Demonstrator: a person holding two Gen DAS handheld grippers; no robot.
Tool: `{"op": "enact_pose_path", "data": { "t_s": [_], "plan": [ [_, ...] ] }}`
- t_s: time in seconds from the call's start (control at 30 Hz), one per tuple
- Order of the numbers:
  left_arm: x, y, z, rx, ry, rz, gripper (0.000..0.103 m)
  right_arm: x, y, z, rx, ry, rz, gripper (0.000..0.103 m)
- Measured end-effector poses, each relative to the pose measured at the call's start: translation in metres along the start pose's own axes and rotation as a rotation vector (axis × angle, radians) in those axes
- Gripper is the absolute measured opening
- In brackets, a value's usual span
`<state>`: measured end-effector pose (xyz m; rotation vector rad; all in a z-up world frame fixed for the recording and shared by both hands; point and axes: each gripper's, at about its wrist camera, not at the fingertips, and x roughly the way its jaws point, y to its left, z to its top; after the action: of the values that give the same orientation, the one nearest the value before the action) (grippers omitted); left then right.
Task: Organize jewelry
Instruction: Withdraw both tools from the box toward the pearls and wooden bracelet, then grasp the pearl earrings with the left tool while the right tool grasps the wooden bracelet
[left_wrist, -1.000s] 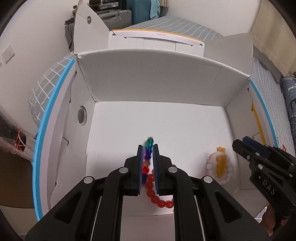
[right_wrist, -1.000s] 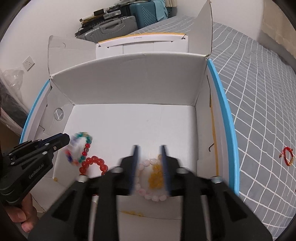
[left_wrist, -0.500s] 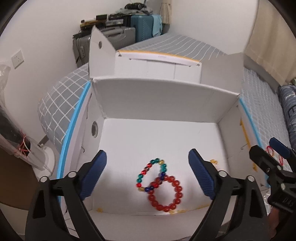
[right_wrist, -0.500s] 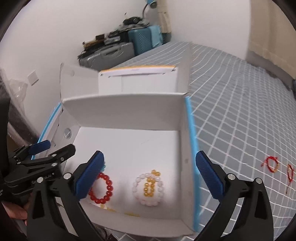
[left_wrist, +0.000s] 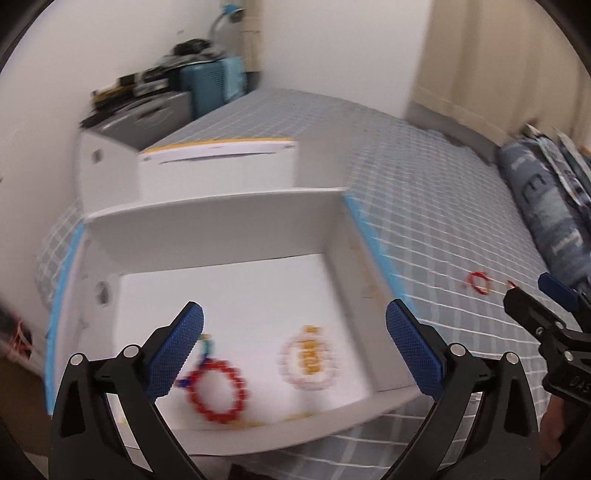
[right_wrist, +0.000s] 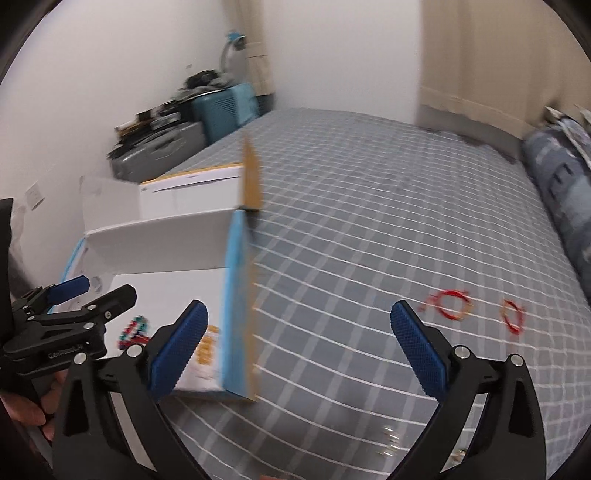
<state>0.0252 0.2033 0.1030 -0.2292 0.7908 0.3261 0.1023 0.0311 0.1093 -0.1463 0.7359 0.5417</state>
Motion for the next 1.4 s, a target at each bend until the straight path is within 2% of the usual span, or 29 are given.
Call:
{"op": "enact_pose_path", "data": {
  "t_s": [0.37,0.57,0.77,1.03,1.23,1.4],
  "plan": [
    [0.01,-0.142,-0.017,0.226,0.001,-0.172,0.097,-0.047,-0.111,-0.052,0.152,0.002,-0.173,0.095],
    [0.03,-0.188,-0.037,0.284,0.04,-0.216,0.097,-0.058,-0.153,-0.086,0.216,0.033,-0.238,0.095],
    [0.053,-0.211,-0.067,0.316,0.079,-0.234,0.097,-0.051,-0.186,-0.126,0.266,0.089,-0.273,0.095],
    [0.086,-0.221,-0.113,0.361,0.155,-0.229,0.097,-0.025,-0.204,-0.181,0.317,0.169,-0.278,0.095],
    [0.106,-0.224,-0.133,0.362,0.189,-0.215,0.096,-0.012,-0.208,-0.203,0.328,0.198,-0.285,0.095],
    [0.113,-0.225,-0.14,0.37,0.197,-0.218,0.093,-0.008,-0.207,-0.206,0.322,0.209,-0.298,0.095]
  ]
}}
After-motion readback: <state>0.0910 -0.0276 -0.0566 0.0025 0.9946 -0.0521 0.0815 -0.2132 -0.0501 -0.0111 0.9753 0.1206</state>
